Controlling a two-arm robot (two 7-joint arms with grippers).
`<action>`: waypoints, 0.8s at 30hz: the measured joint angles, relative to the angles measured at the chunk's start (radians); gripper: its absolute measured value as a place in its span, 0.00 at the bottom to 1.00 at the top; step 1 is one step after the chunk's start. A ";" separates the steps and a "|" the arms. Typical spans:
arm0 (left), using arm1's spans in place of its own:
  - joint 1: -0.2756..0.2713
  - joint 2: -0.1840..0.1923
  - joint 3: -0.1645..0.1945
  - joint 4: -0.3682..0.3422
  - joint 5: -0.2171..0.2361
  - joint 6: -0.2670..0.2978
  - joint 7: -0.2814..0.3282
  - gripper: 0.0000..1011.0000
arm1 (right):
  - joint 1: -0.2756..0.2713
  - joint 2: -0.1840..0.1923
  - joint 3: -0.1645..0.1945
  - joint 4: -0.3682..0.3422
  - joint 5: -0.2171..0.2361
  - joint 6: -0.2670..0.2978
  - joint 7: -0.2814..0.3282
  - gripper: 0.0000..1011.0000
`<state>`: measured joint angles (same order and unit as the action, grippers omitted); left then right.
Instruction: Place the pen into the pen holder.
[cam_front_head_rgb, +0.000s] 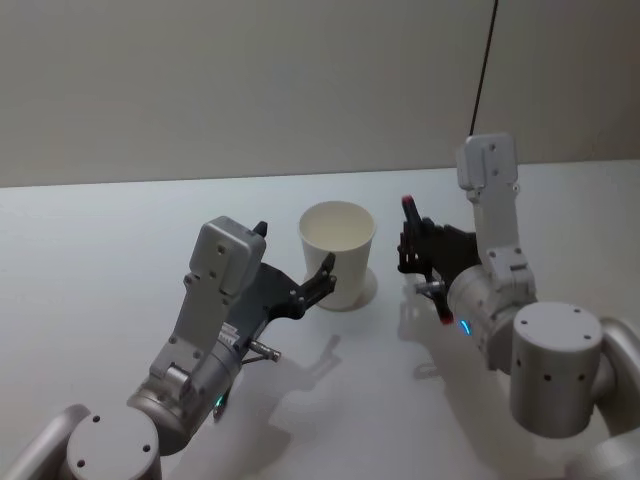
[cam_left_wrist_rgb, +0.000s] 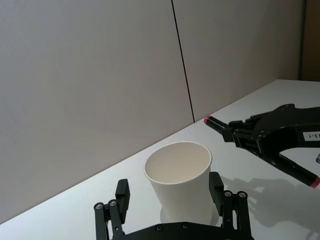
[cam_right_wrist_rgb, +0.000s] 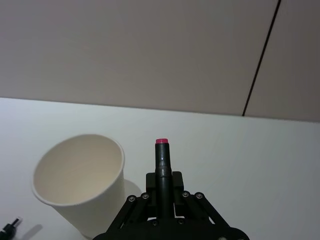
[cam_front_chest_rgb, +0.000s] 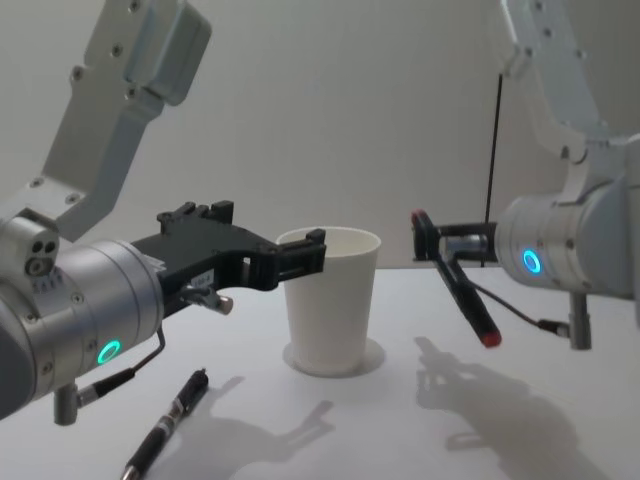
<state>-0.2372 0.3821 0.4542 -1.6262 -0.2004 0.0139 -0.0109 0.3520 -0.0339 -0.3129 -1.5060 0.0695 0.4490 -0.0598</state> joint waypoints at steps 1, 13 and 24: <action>0.000 0.000 0.000 0.000 0.000 0.000 0.000 1.00 | 0.000 0.000 0.000 0.000 0.000 0.000 0.000 0.17; 0.000 0.000 0.000 0.000 0.000 0.000 0.000 1.00 | -0.006 0.032 -0.007 -0.019 -0.061 -0.203 0.173 0.17; 0.000 0.000 0.000 0.000 0.000 0.000 0.000 1.00 | 0.019 0.049 -0.005 0.007 -0.081 -0.397 0.334 0.17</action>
<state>-0.2372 0.3821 0.4542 -1.6262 -0.2004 0.0138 -0.0109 0.3713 0.0152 -0.3176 -1.4992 -0.0116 0.0525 0.2739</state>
